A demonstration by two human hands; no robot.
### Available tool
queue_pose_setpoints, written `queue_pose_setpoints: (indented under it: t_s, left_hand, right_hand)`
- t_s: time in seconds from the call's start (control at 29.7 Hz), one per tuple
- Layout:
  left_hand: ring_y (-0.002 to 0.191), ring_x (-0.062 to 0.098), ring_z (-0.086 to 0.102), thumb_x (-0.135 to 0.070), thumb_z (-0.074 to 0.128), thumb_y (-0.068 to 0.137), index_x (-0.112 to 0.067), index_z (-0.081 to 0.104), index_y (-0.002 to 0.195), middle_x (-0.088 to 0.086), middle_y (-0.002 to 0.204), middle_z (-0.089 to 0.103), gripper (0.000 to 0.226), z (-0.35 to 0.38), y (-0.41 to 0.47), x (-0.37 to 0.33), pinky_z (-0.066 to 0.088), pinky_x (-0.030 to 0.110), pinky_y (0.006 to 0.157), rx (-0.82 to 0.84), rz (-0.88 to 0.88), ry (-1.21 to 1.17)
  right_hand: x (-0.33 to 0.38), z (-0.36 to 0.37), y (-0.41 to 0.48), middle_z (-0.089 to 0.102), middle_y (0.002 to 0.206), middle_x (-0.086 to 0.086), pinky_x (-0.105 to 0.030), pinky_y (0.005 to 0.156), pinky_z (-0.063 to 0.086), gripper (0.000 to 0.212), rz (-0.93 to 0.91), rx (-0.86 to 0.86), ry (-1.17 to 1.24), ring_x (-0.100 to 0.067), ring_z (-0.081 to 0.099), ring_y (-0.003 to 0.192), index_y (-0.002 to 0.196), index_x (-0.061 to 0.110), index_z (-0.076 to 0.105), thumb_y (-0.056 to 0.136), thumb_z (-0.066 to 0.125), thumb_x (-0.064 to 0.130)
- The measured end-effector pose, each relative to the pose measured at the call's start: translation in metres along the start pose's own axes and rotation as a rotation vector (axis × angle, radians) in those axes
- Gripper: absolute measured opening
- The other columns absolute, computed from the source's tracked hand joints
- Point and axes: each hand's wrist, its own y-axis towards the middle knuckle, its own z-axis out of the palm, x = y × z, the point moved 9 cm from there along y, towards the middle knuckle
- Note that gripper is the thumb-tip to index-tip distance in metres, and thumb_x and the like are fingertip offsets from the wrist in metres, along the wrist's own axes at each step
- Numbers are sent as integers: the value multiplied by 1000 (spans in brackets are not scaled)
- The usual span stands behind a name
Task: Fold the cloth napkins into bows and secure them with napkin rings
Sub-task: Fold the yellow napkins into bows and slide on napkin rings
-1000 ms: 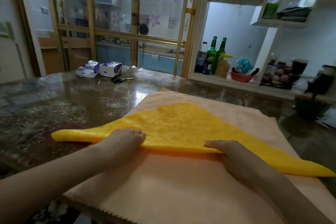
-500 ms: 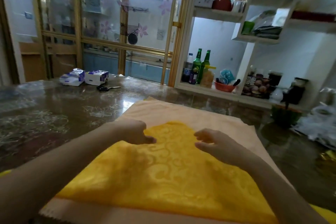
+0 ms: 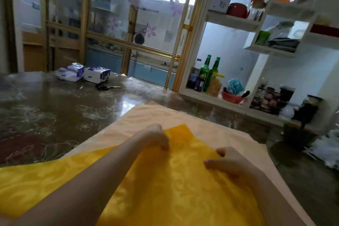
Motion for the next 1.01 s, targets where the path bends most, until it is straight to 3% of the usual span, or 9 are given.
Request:
queue_pose_setpoints:
  t_s: [0.13,0.24,0.34,0.47,0.61,0.67,0.81,0.91,1.01]
  left_hand:
    - [77,19,53,-15,63,87,-2,63,107,9,88,59,23,-11,13,-6,44,24,58,-106,80,-189]
    - [81,18,57,-2,56,88,-4,65,110,9,100,62,23,-19,12,-9,50,25,69,-132,135,-216]
    - [79,17,58,7,49,87,-13,67,92,4,91,61,27,-14,7,-6,49,22,64,-90,182,-168]
    - [79,20,61,4,54,83,-16,72,73,3,86,66,28,-10,-3,1,51,27,63,-137,220,-34]
    - [83,18,60,-12,62,81,-11,74,91,7,99,69,16,-6,-7,0,50,29,74,-167,262,54]
    - [98,17,56,-29,69,81,-19,68,101,1,110,62,23,-1,-7,-1,48,32,87,-186,273,147]
    - [122,21,44,-40,67,83,-29,49,127,-1,130,51,49,3,-3,-2,35,36,99,-248,219,197]
    - [124,23,42,-32,64,86,-26,57,123,2,132,50,38,4,-1,-5,32,35,99,-285,224,181]
    - [119,24,45,-25,58,90,-21,62,114,3,125,53,25,5,-6,-12,33,36,96,-348,257,189]
  right_hand:
    - [6,-6,8,64,87,3,-14,56,45,6,-126,-127,125,-7,61,77,88,23,63,91,60,28]
    - [15,0,9,62,87,7,-12,62,46,15,-213,-137,102,-5,59,80,88,25,61,91,57,11]
    - [16,4,11,60,89,7,-19,78,49,30,-252,-159,47,-11,58,89,97,18,65,90,47,-5]
    - [18,4,11,62,83,5,-28,80,51,31,-277,-317,-43,-14,57,87,81,20,67,81,51,-7]
    - [32,7,4,61,115,-7,-31,94,39,38,-310,-445,-275,-24,51,110,107,16,68,79,51,-3]
    - [46,14,-3,60,122,-6,-29,100,36,45,-396,-399,-209,-22,50,115,114,14,66,77,49,-5]
    - [63,24,-16,66,117,1,-33,104,37,39,-496,-358,-39,-14,55,110,110,17,69,86,39,24]
    - [50,33,-4,56,131,6,-37,111,25,41,-392,-342,-291,-14,46,123,126,27,56,93,41,44]
    - [39,33,7,45,141,6,-36,108,23,47,-323,-310,-344,-16,38,131,137,28,43,93,49,44]
